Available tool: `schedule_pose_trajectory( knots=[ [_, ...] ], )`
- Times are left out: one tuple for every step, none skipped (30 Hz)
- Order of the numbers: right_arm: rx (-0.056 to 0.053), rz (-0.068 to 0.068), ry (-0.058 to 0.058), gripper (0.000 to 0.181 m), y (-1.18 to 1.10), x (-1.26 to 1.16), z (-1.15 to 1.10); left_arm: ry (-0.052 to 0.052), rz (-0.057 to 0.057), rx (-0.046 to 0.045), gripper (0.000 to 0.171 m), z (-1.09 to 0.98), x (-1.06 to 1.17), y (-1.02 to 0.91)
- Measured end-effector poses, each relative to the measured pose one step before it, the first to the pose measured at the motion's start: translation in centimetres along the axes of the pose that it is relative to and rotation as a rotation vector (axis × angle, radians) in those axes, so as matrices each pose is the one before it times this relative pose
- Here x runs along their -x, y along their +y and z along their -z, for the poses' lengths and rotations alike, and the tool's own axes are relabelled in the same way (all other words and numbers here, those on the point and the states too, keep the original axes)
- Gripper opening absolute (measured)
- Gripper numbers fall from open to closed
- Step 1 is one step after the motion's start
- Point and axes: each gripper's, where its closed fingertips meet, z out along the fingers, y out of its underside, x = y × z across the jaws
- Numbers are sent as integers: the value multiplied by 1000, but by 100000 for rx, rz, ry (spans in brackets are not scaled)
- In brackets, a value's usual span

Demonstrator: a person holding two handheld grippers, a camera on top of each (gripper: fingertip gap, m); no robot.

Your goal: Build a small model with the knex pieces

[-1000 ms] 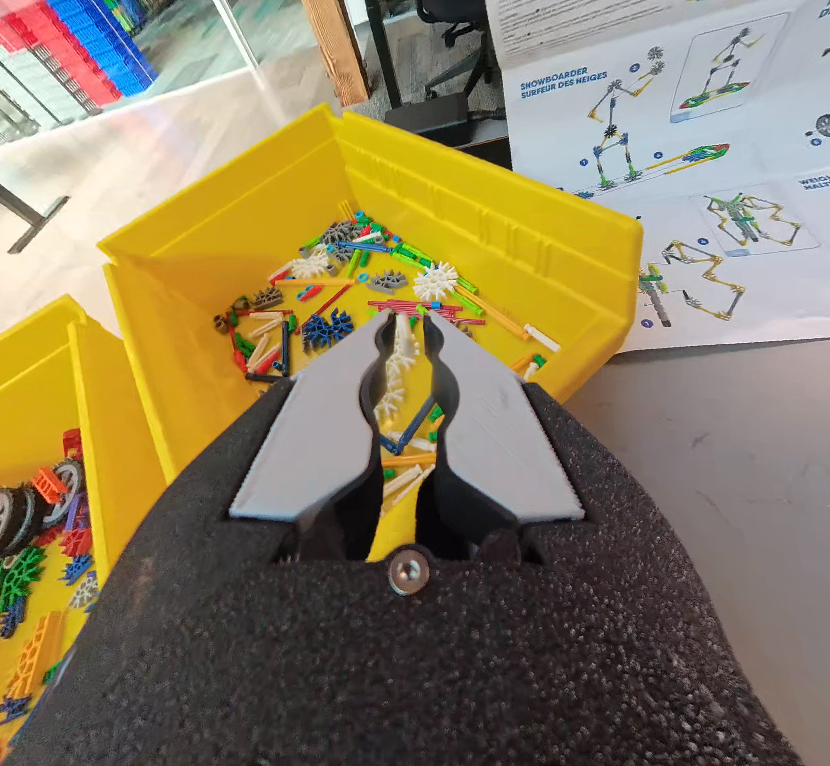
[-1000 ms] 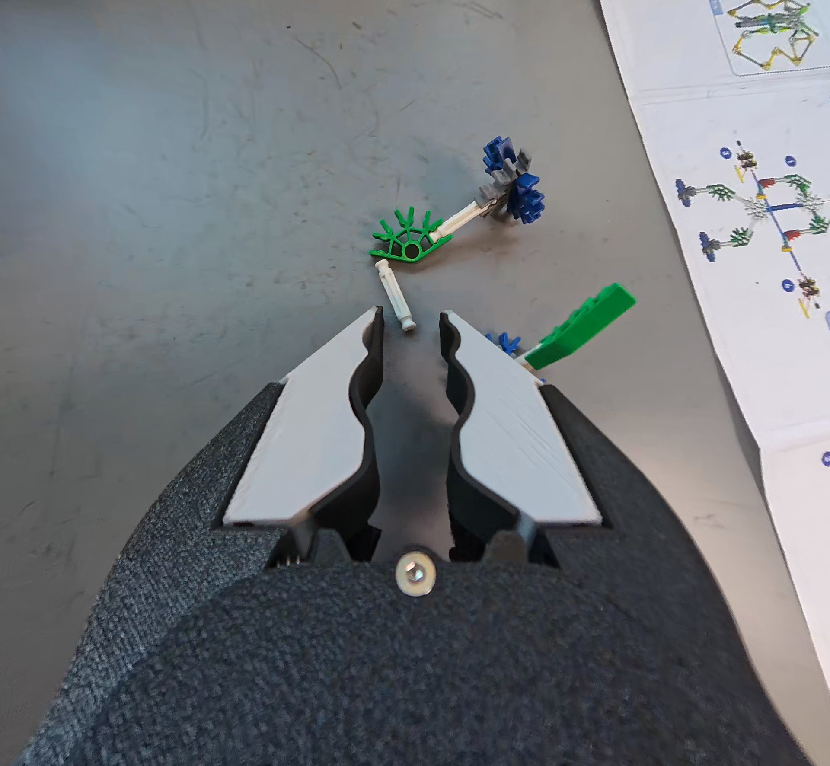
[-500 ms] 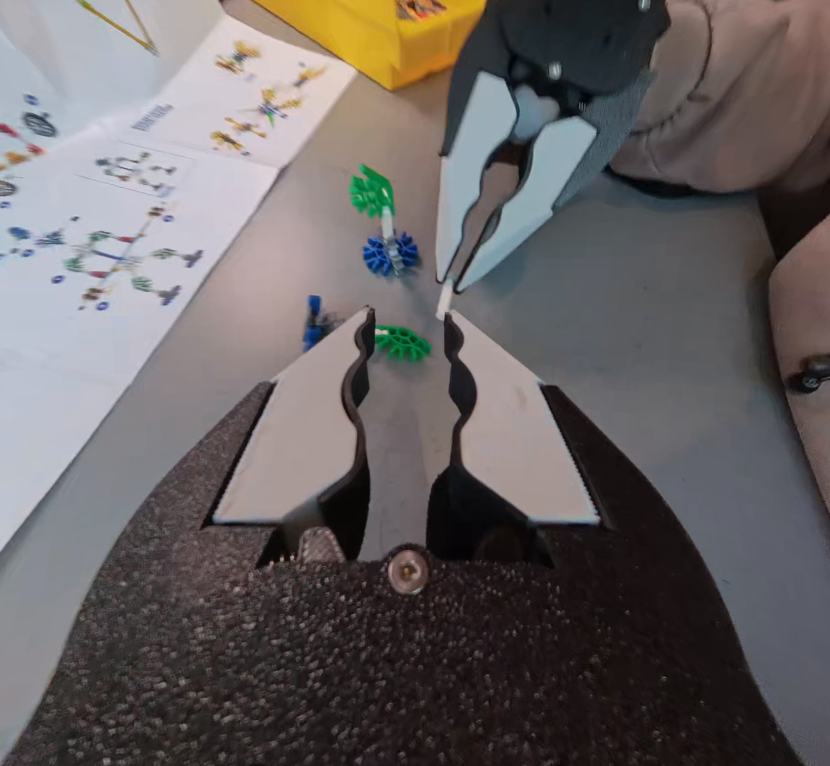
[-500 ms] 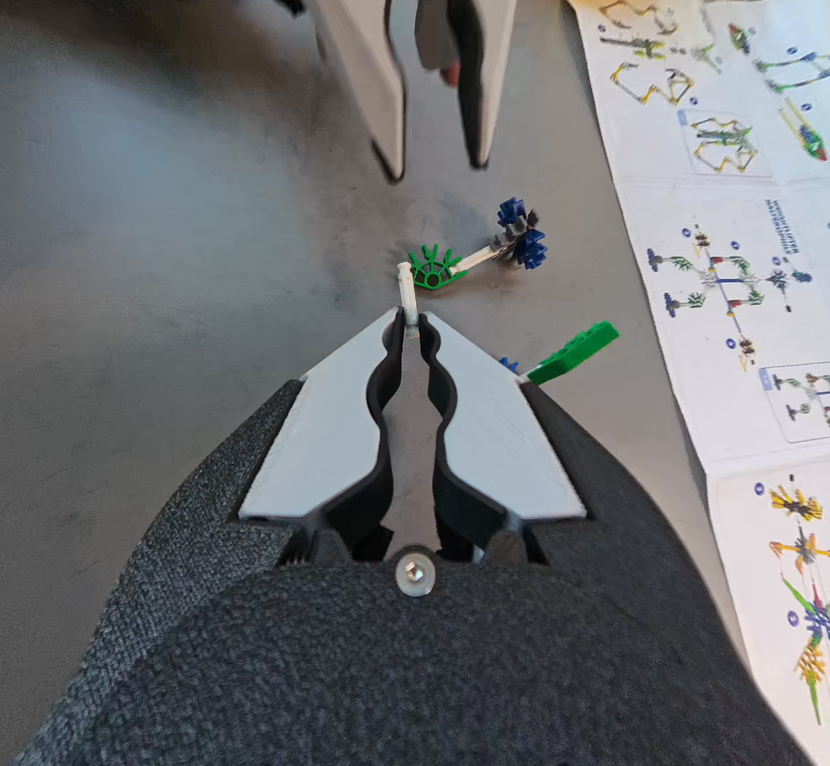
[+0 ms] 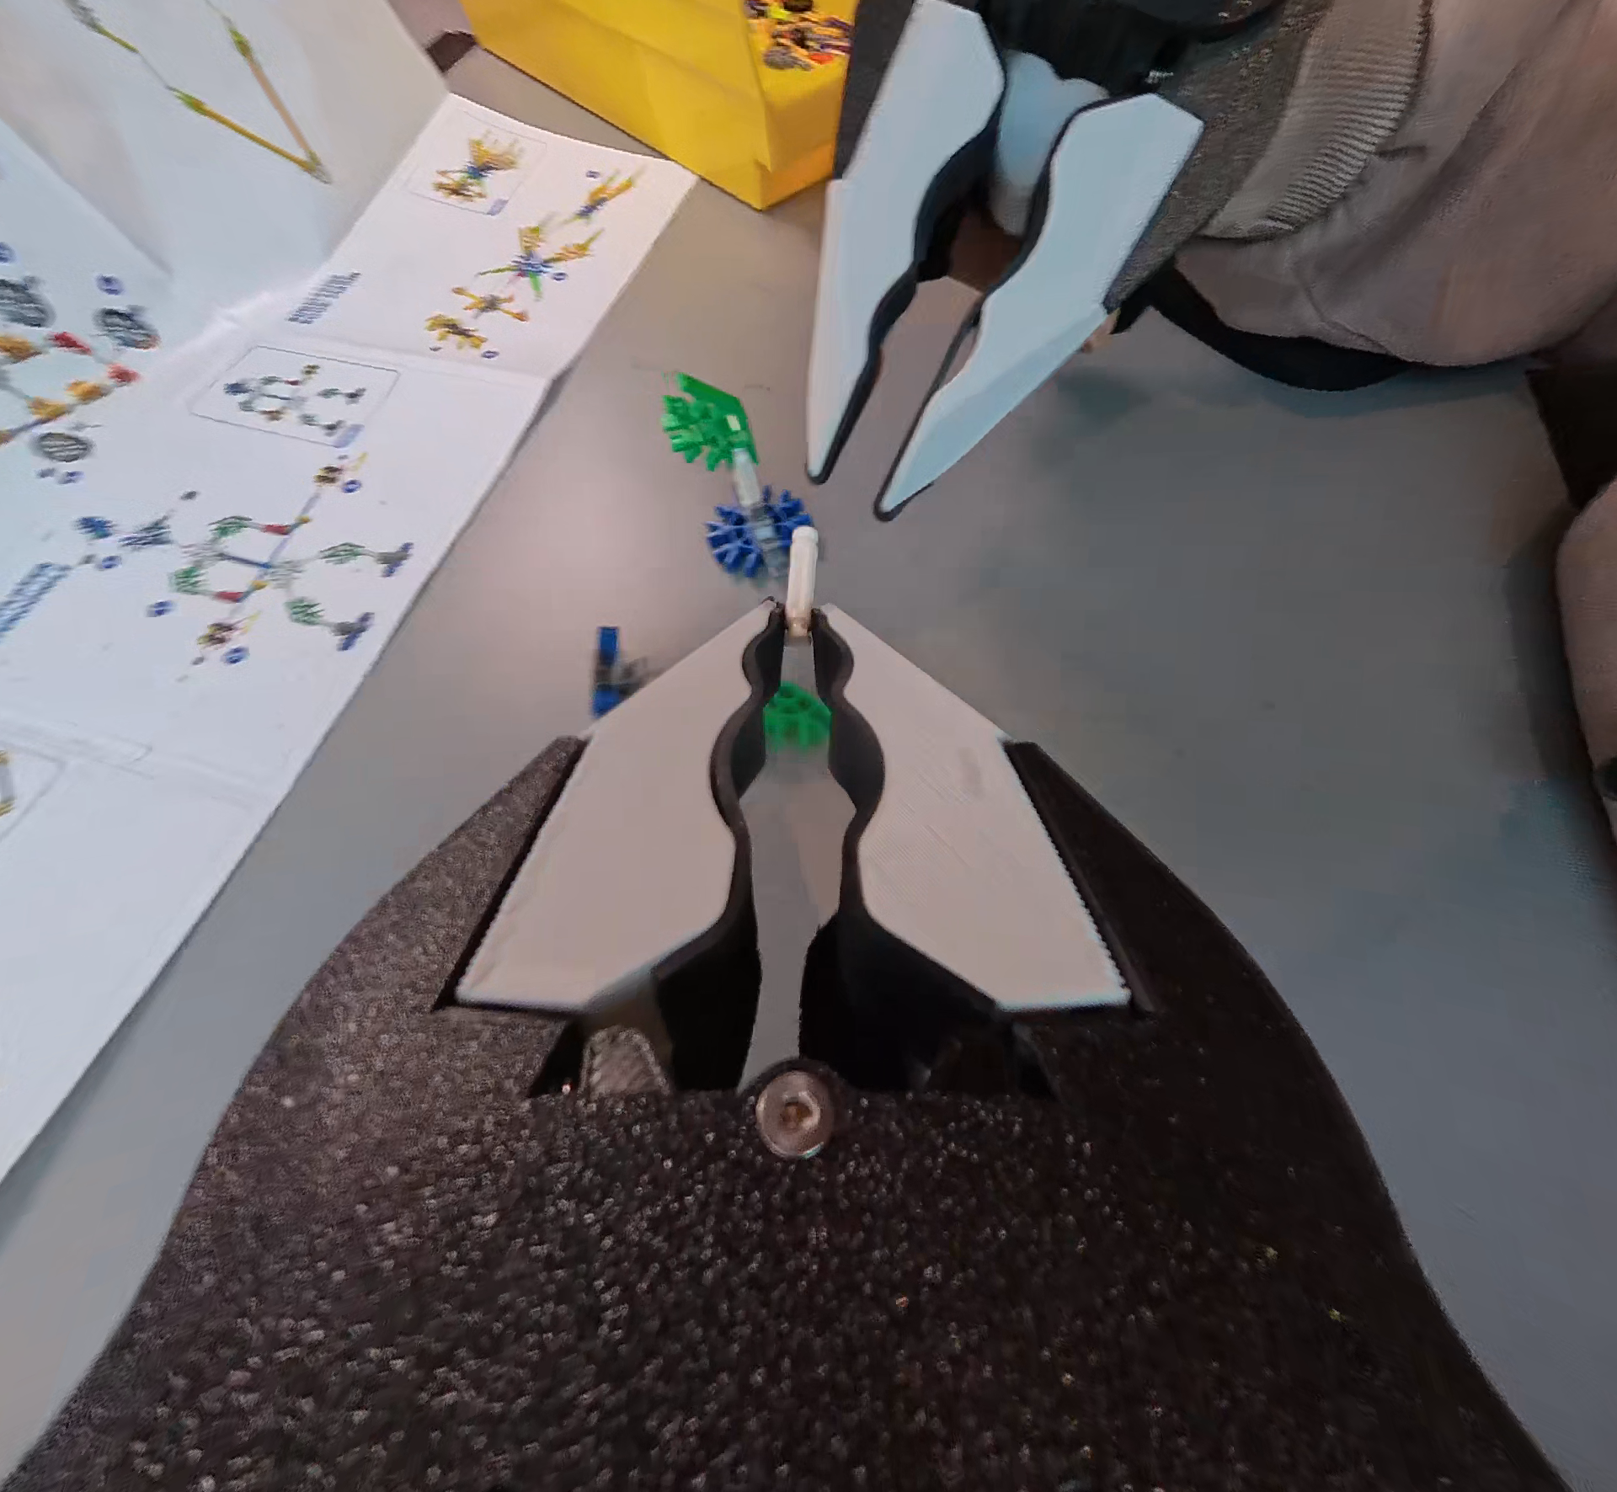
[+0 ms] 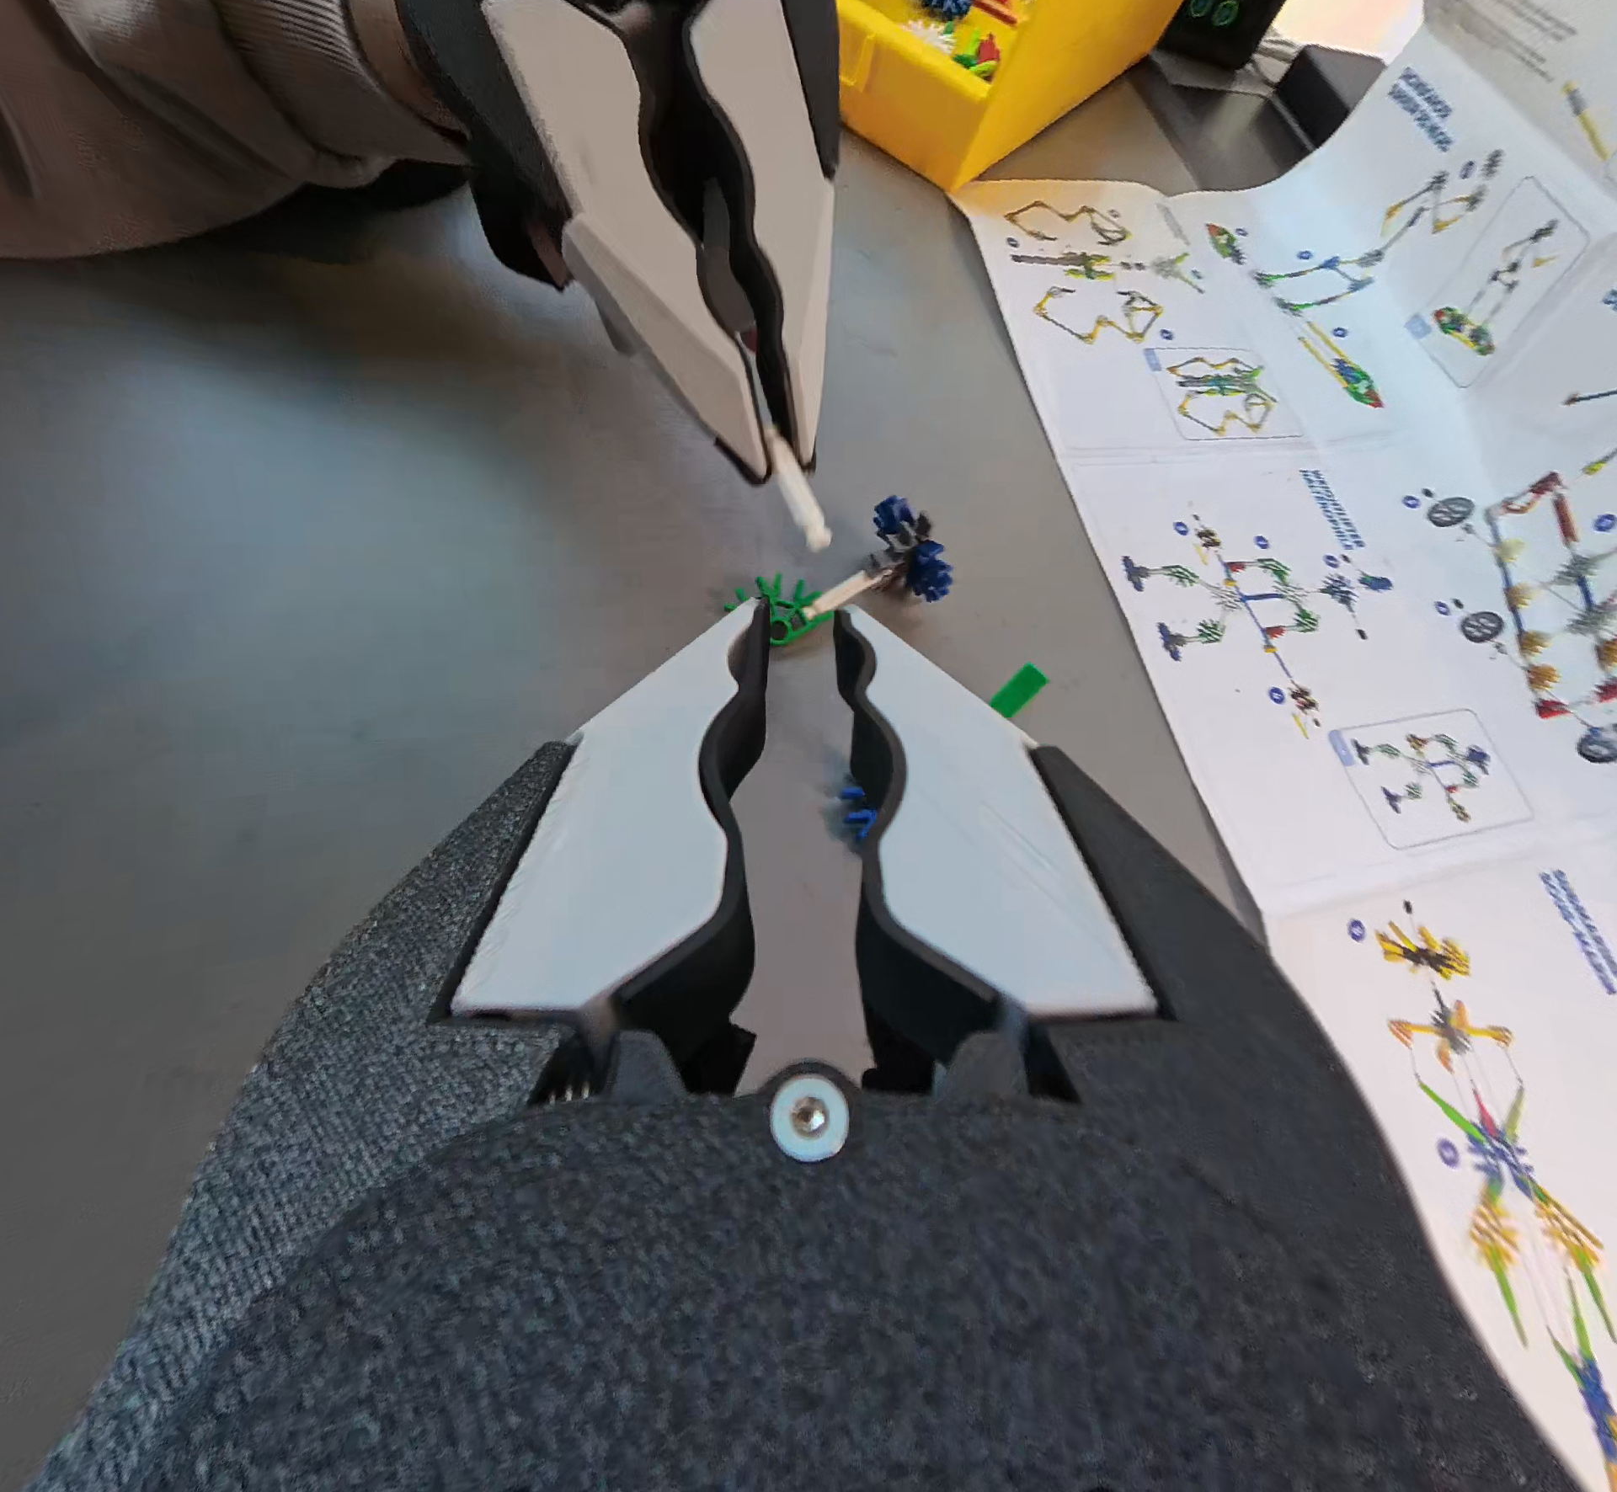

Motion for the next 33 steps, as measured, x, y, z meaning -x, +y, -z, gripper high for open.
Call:
schedule_pose_trajectory(
  knots=[
    [-618,-980,2920,16,35,-803,389,-6867,1445,-2719,6,994,1575,-314],
    [-1275,-1746,3259,18,-49,-905,417,-7517,2803,-3499,6,1141,1891,-399],
    [-1289,-1954,3253,19,-56,-914,416,-8792,3279,-3500,6,1198,2249,-355],
    [-429,-2003,3472,23,88,-950,345,-9345,3201,-2917,6,1160,2444,-241],
    [543,-1512,3149,27,258,-858,221,-10301,3100,-1985,6,1069,2653,-55],
    [656,-850,2713,32,335,-710,97,-11060,2950,-1044,6,964,2790,91],
    [660,-746,1356,34,340,-400,-18,-10679,2839,-131,6,797,2727,212],
    [832,-939,-163,35,314,-93,-124,-9649,2792,345,6,650,2527,254],
    [788,-884,-768,34,276,108,-194,-7876,2556,121,6,515,2198,193],
    [498,-451,-1071,31,200,233,-210,-7369,2589,-173,6,437,2043,127],
    [215,-515,-1878,25,128,380,-190,-7047,2530,80,6,355,1930,153],
    [566,-1383,-1848,24,134,346,-185,-5620,2389,576,6,232,1669,218],
    [1192,-1744,-1539,25,235,226,-180,-3824,2646,804,6,117,1337,263],
    [983,-1348,-806,29,210,90,-165,-2502,3114,381,7,50,1066,207],
    [1018,-637,-232,34,214,-3,-132,-1352,3130,-366,10,41,764,71],
    [767,166,533,36,179,-97,-96,-13,2666,-882,12,36,393,-54],
    [576,668,694,39,119,-68,-70,1312,1752,-1541,15,45,-55,-206],
    [725,593,142,42,90,31,-77,2954,395,-1878,18,28,-579,-286],
    [803,281,36,45,75,65,-91,4137,-915,-1546,20,-20,-1006,-260],
    [851,8,169,49,80,46,-110,3784,-1904,-889,22,-94,-1170,-173],
    [808,26,92,51,83,57,-96,3909,-3062,3,23,-178,-1333,-20],
    [304,-56,272,54,8,14,-54,4251,-3817,802,24,-276,-1459,134],
    [472,-319,243,56,26,-14,-24,3971,-3710,1230,26,-368,-1456,223],
    [555,-366,-404,56,36,48,9,3813,-3246,1140,28,-410,-1427,236],
    [321,-82,-1182,55,-1,165,44,3791,-2716,911,28,-418,-1395,239],
    [-124,0,-606,50,-75,76,82,3370,-2254,875,28,-414,-1273,217],
    [-576,347,-754,45,-124,94,126,3539,-1982,674,28,-400,-1245,184],
    [-321,-154,-621,42,-69,43,109,3817,-1504,642,29,-405,-1244,160],
    [-347,-508,-69,41,-31,-64,70,4090,-895,779,29,-418,-1249,169],
    [-400,-357,52,38,20,-105,26,4946,-819,1313,30,-427,-1349,237],
    [-238,-369,54,37,67,-112,-16,4824,-780,1944,32,-452,-1288,301],
    [-329,-283,72,36,74,-109,-61,4662,-925,1798,34,-453,-1249,278],
    [-902,-56,-95,31,0,-71,-34,5761,-1403,2072,35,-434,-1371,329]
  ],
)
